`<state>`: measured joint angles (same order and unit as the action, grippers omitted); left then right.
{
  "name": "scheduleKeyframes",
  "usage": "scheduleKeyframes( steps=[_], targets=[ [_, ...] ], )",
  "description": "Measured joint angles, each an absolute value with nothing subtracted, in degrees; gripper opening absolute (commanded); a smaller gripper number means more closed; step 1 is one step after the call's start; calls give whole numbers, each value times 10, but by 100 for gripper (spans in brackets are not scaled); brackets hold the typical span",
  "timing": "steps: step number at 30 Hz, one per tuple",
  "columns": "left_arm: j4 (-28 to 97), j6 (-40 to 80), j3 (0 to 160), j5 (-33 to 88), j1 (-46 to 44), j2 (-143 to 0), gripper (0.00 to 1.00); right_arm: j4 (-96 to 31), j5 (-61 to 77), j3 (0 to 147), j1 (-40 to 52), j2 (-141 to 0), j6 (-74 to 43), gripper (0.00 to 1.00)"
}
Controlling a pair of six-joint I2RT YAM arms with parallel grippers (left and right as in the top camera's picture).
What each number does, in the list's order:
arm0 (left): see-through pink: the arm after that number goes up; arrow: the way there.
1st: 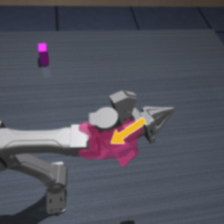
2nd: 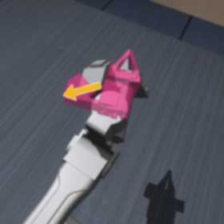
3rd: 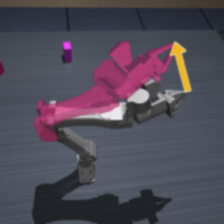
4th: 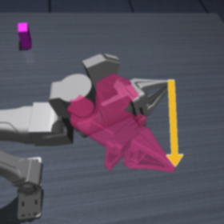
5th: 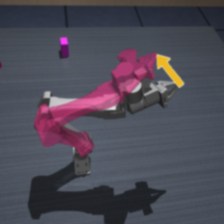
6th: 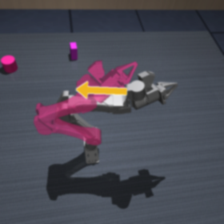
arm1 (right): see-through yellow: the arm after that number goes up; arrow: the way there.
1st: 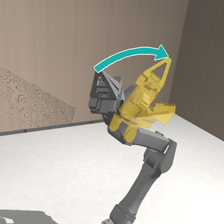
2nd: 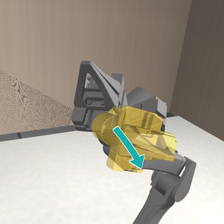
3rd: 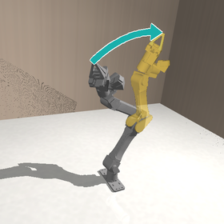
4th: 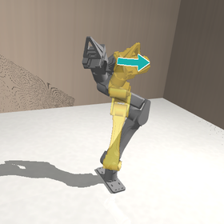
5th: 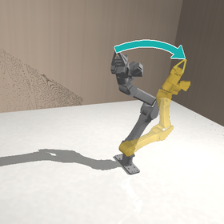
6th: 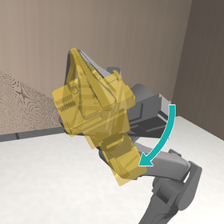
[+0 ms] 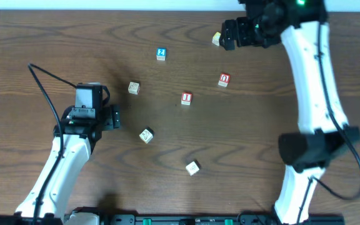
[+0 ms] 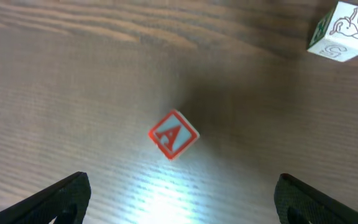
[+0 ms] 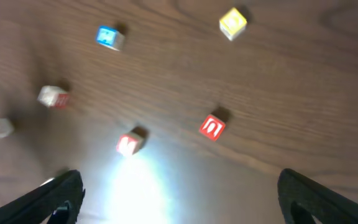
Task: Spell out Ai2
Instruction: 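Grasp the red 'A' block with the left gripper and lift it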
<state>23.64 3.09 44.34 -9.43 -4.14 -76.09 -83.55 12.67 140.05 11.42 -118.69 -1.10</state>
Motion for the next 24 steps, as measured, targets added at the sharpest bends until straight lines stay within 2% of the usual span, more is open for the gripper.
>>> scheduleKeyframes(
  steps=[6,17,24],
  targets=[
    [227,-15,444,-95,-41,-813,95,-843,118,1373,122,-1051,26,99],
    [180,-124,445,-95,-41,-834,96,-679,92,965,121,-835,41,99],
    [157,-200,446,-94,-14,-877,96,-594,85,775,121,-669,41,99]
  ],
)
